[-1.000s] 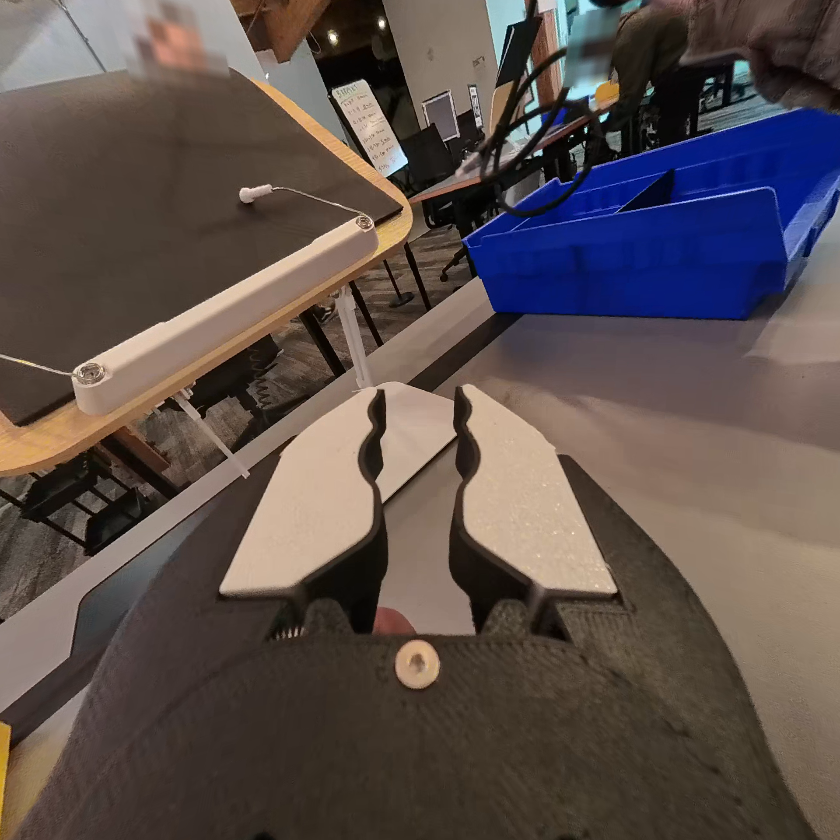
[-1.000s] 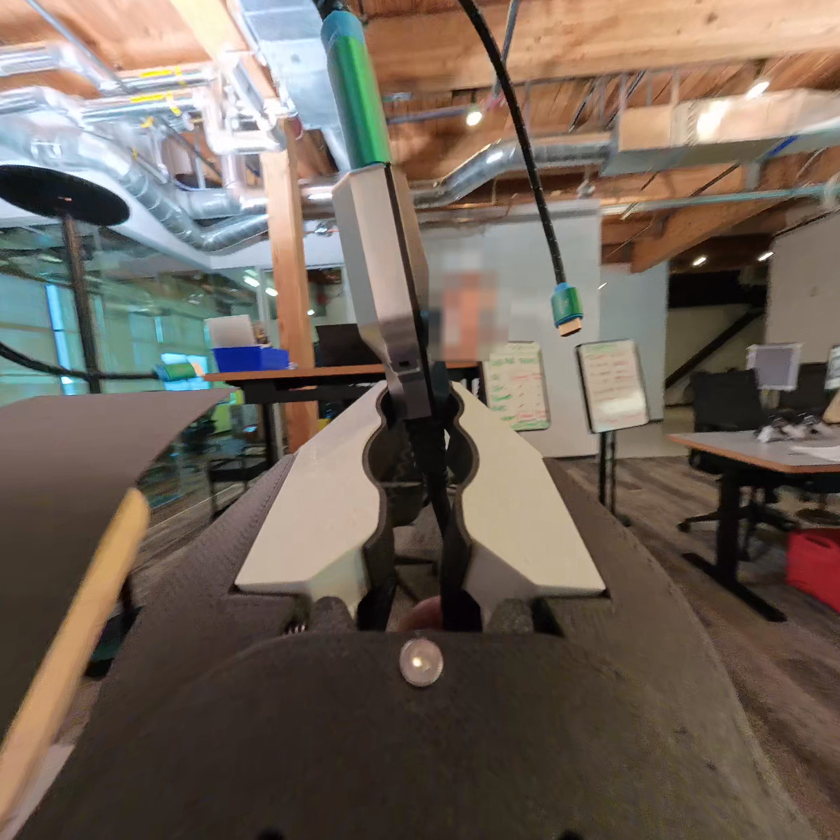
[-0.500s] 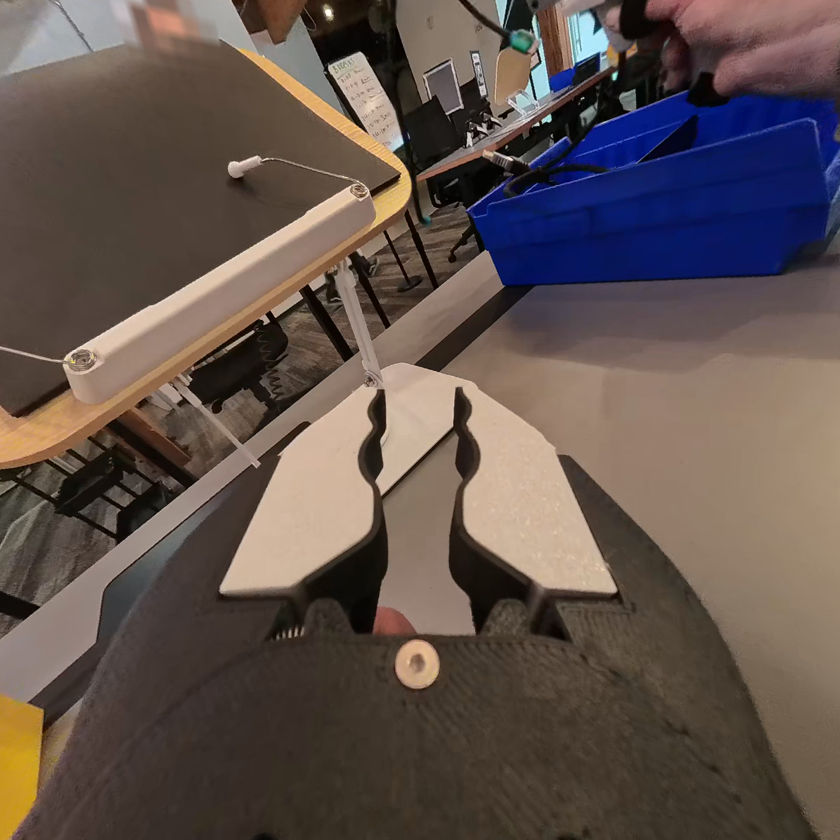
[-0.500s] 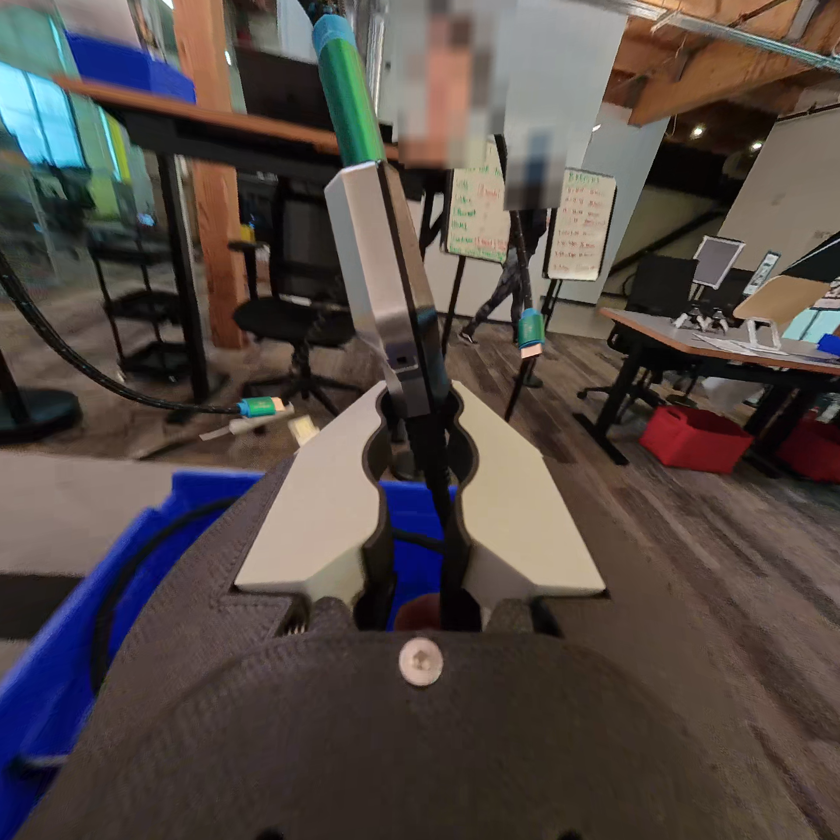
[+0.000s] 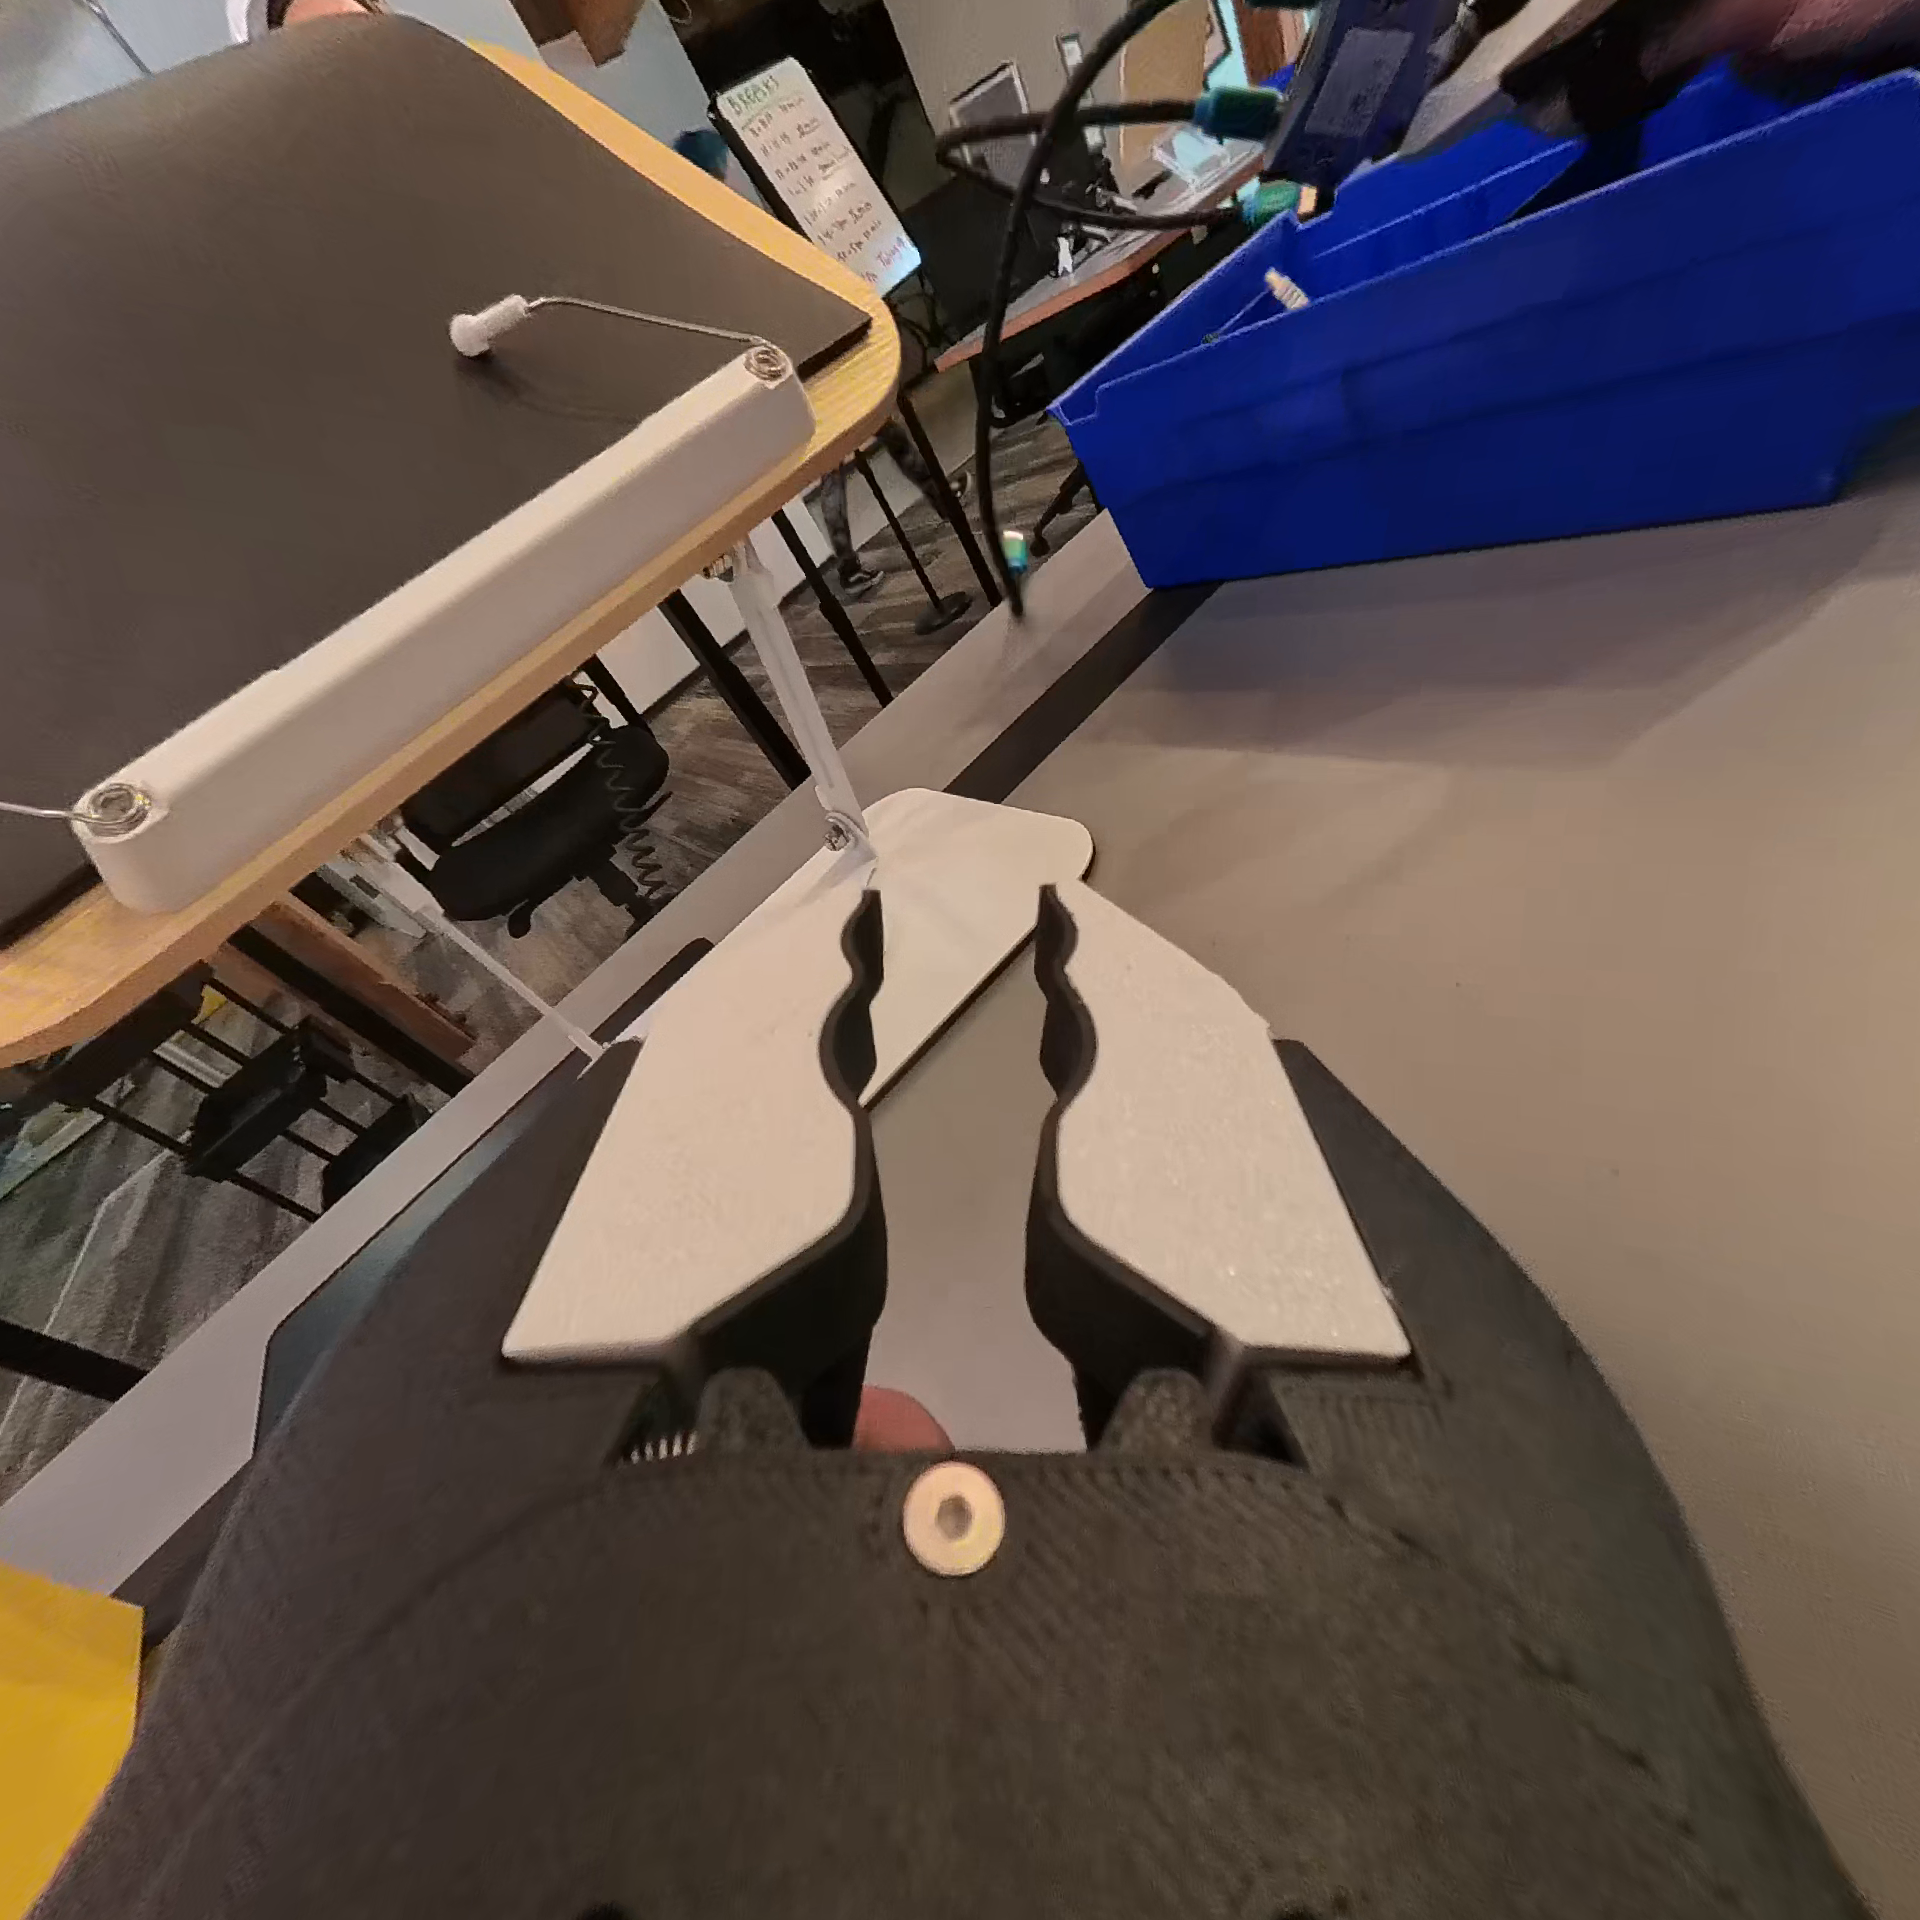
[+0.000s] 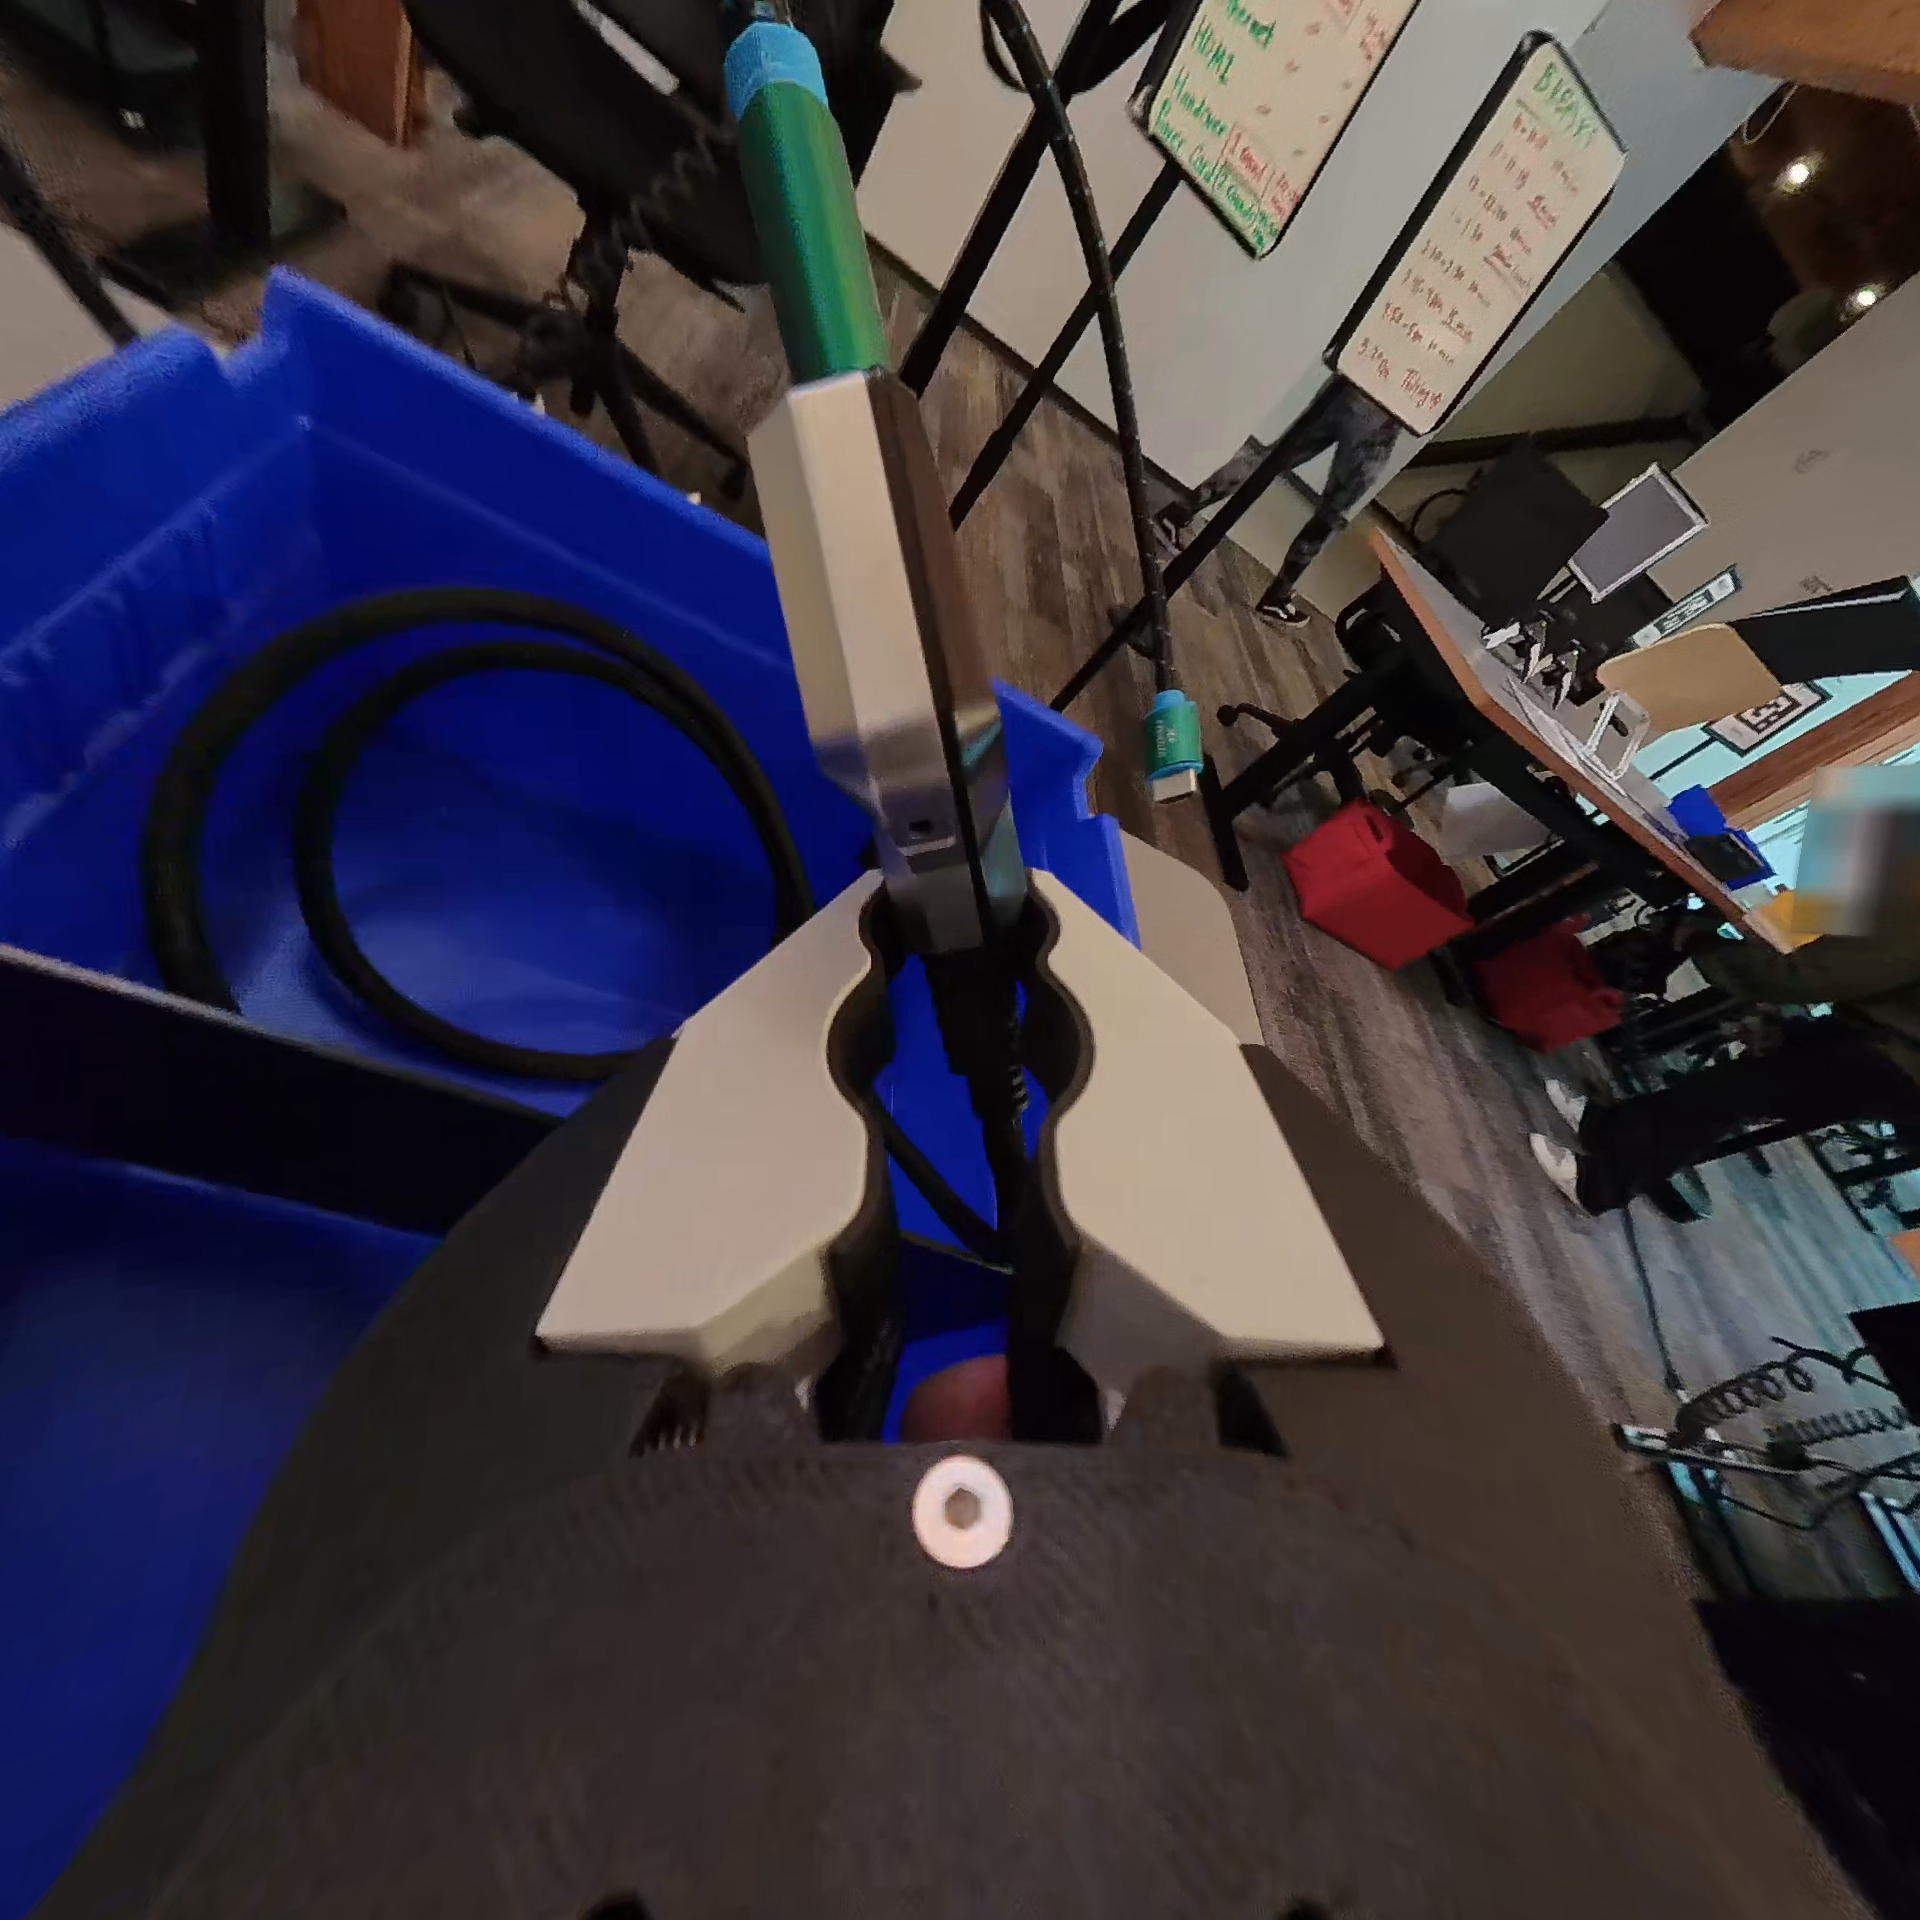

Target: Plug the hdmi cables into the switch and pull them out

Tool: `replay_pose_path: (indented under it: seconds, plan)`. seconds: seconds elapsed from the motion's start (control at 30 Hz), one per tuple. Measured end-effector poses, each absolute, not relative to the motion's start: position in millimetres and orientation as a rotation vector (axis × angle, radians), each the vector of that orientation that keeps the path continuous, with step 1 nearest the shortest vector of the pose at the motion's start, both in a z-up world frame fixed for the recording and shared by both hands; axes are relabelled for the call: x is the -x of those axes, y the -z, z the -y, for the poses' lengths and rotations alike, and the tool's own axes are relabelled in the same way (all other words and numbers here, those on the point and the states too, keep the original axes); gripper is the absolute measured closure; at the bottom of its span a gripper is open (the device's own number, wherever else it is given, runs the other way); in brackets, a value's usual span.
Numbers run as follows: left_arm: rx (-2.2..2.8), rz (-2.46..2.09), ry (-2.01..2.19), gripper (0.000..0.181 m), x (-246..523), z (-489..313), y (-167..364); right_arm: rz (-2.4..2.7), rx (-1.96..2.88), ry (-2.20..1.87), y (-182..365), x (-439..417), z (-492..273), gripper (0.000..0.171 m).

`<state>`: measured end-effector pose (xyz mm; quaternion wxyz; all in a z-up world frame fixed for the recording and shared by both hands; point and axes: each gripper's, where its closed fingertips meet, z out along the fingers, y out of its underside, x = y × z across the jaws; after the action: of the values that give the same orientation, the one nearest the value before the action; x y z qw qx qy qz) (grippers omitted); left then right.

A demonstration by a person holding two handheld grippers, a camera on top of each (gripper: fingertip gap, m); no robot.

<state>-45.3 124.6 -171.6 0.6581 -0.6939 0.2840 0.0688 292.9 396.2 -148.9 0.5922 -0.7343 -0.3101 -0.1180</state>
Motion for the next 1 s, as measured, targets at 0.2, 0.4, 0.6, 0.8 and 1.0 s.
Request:
replay_pose_path:
  seconds: [0.2, 0.4, 0.6, 0.8, 1.0]
  plan:
    - [1.583, -0.676, -0.176, 0.153, 42.7, -125.9, 180.4, 0.896, 1.776, 0.376, 176.4, -290.9, -394.0, 0.154]
    - [1.589, -0.69, -0.184, 0.153, 41.9, -126.9, 184.5, 1.219, 1.884, 0.51, 192.3, -285.6, -388.9, 0.153]
    - [1.59, -0.714, -0.196, 0.153, 40.1, -126.7, 187.6, 1.477, 1.898, 0.688, 191.7, -291.1, -385.5, 0.152]
    - [1.595, -0.717, -0.194, 0.153, 40.2, -127.6, 190.4, 1.547, 1.887, 0.547, 163.3, -288.2, -358.1, 0.129]
    - [1.59, -0.728, -0.203, 0.153, 38.2, -128.3, 191.0, 1.473, 1.787, 0.056, 91.7, -217.5, -336.5, 0.15]
